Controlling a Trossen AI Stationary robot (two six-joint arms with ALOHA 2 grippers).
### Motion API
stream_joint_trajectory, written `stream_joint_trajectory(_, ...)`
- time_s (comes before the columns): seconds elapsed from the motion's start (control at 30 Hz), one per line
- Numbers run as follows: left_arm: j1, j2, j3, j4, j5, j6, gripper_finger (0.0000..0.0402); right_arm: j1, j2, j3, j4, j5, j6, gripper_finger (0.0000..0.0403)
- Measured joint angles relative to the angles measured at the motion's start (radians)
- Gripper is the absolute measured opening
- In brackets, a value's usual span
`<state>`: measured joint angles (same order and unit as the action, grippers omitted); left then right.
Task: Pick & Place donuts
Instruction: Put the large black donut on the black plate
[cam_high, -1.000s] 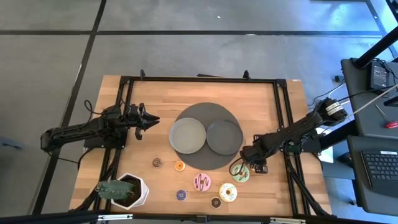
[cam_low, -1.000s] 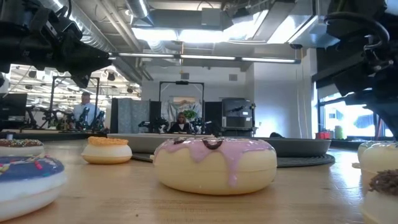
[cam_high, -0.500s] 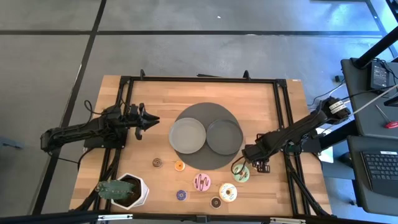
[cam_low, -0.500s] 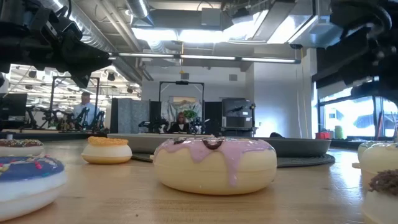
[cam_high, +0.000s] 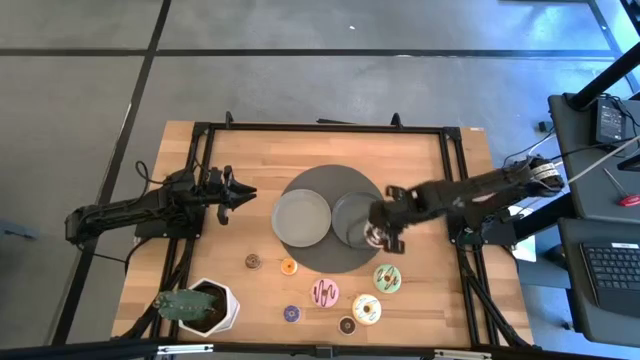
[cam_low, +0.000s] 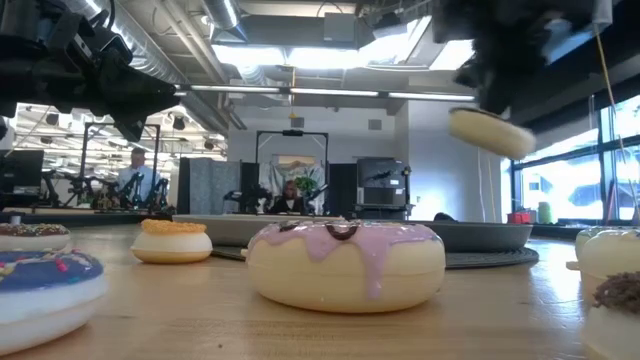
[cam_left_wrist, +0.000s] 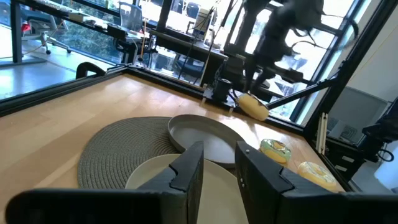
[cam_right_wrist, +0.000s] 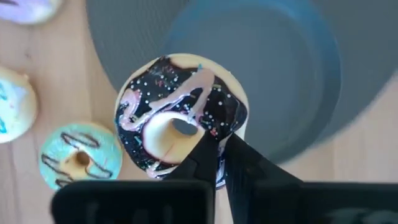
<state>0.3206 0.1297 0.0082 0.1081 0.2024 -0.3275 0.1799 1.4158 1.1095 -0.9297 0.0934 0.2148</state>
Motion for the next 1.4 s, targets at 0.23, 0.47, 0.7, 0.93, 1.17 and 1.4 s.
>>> stream_joint_trajectory(0.23,0.0,0.0,0.0,0.0,0.0,0.0,0.0088,-0.219,0.064,-0.015,0.083,-0.049,-0.199,0.0028)
stream_joint_trajectory(0.47,0.0,0.0,0.0,0.0,0.0,0.0,0.0088,-0.344,0.209,-0.015,0.15,-0.063,-0.274,0.0026)
stream_joint_trajectory(0.7,0.0,0.0,0.0,0.0,0.0,0.0,0.0088,-0.385,0.301,-0.015,0.164,-0.054,-0.275,0.0033)
stream_joint_trajectory(0.93,0.0,0.0,0.0,0.0,0.0,0.0,0.0088,-0.386,0.307,-0.014,0.164,-0.053,-0.28,0.0035)
stream_joint_trajectory(1.17,0.0,0.0,0.0,0.0,0.0,0.0,0.0088,-0.385,0.307,-0.014,0.163,-0.023,-0.297,0.0071)
stream_joint_trajectory(1.4,0.0,0.0,0.0,0.0,0.0,0.0,0.0088,-0.386,0.305,-0.014,0.162,0.072,-0.273,0.0131)
